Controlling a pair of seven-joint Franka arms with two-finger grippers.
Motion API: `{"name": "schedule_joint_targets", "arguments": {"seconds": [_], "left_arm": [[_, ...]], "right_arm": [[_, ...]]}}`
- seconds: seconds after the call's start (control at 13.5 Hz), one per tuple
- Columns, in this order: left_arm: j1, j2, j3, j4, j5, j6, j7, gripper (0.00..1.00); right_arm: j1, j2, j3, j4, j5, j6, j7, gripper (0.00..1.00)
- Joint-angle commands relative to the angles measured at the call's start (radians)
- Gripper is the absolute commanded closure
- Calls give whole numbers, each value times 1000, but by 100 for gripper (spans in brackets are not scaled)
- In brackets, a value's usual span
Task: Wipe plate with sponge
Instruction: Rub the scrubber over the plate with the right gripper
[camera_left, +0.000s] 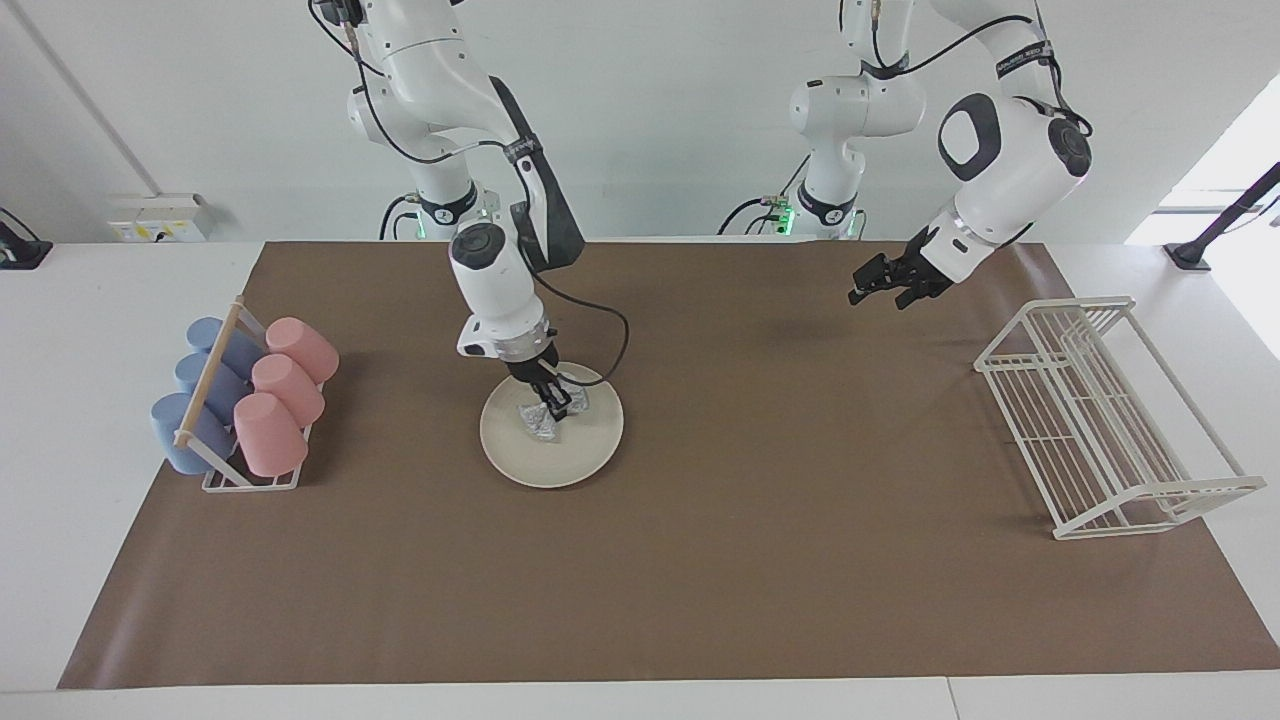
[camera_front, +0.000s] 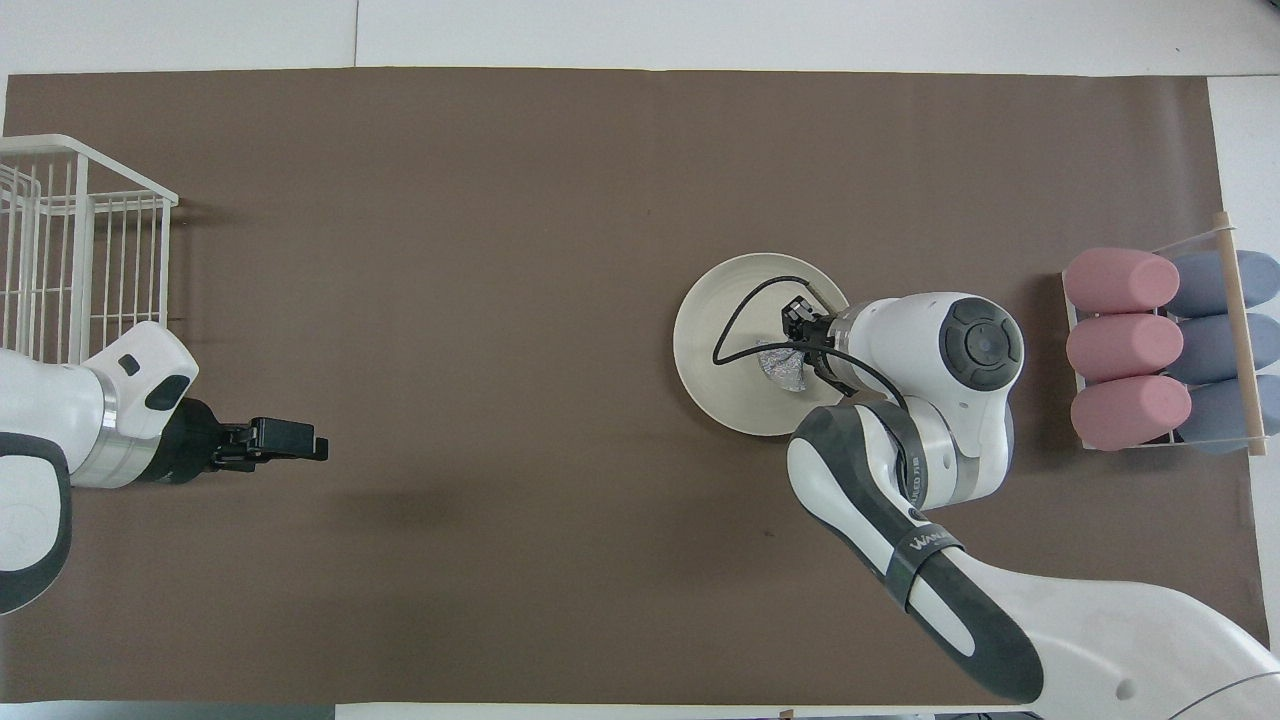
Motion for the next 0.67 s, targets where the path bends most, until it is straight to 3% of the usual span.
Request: {"name": "schedule_joint_targets", "arguments": {"seconds": [0.0,0.15,0.59], "left_arm": [[5,12,-3,15,21,7,-16,0],[5,12,-3,17,21,10,-18,0],[5,12,-3,17,21,10,-18,0]], "right_arm": [[15,47,6,-5,16,49,43,100],[10,49,5,-5,16,50,28,100],[-130,58,3,-5,16,50,-268,100]]}}
